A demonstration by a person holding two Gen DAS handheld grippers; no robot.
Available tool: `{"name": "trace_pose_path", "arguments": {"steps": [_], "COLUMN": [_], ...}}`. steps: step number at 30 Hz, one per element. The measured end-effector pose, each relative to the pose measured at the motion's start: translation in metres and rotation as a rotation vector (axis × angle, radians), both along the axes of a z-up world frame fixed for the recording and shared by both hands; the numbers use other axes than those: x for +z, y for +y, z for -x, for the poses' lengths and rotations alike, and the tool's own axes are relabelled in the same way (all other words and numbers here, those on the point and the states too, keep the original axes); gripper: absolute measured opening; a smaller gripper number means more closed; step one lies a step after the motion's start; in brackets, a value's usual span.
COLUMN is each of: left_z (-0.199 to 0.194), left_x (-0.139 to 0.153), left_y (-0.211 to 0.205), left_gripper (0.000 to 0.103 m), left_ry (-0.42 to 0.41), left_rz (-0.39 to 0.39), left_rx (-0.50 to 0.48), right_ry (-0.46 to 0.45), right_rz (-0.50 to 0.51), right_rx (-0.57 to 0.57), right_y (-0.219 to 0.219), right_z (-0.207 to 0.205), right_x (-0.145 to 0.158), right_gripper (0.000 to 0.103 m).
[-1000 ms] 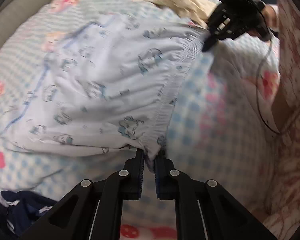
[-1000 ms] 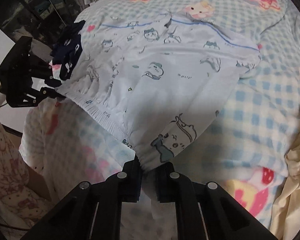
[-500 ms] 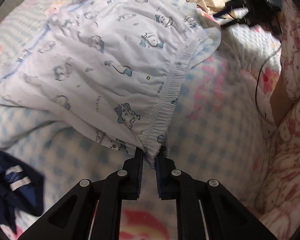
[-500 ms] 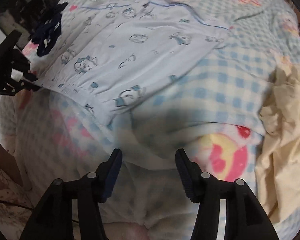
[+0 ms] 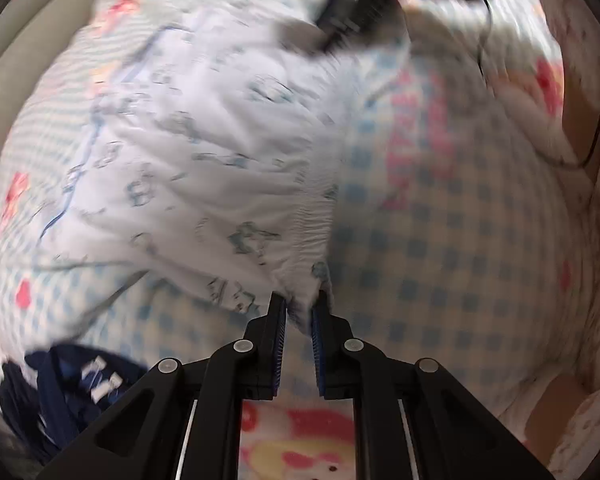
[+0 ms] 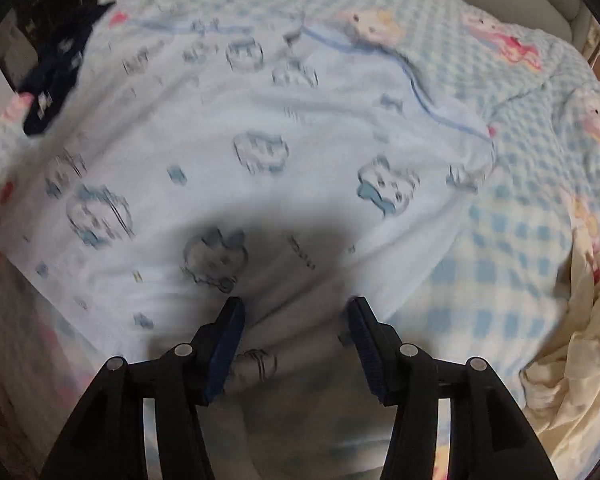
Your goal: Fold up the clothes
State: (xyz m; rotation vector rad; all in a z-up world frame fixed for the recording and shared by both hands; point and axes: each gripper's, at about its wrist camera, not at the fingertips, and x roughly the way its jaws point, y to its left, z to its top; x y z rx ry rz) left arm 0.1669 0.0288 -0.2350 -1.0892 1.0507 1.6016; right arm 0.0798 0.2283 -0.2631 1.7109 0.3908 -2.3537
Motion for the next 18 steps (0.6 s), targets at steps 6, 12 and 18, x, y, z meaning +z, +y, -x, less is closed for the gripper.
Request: {"name": "trace_pose_path", "arguments": {"steps": [6,12,18], "left_z": [0.013,0.058,0.1], "left_x": [0.009,0.015,0.01], "left_y": [-0.014,0.001,0.018], "left_gripper": [0.011,0.012,0.092], "left_ry": [-0.133,-0.165,-0.107], "left_rz": [-0.011,-0.151,-0.244], "left_rx": [0.024,0.181,0.306], "right_ry": [-0.048,0.101,0.084], "right_rz": [-0.061,0.051,0.108], "right_rx": [-0.092,-0.065,0.004], "right_y": [0.035,0.006,-0.033], "right_z": [-0.02,-0.01,0.011], "right_x": [0.02,0.054,0.038], "right_gripper": [0.053,0.056,0.058]}}
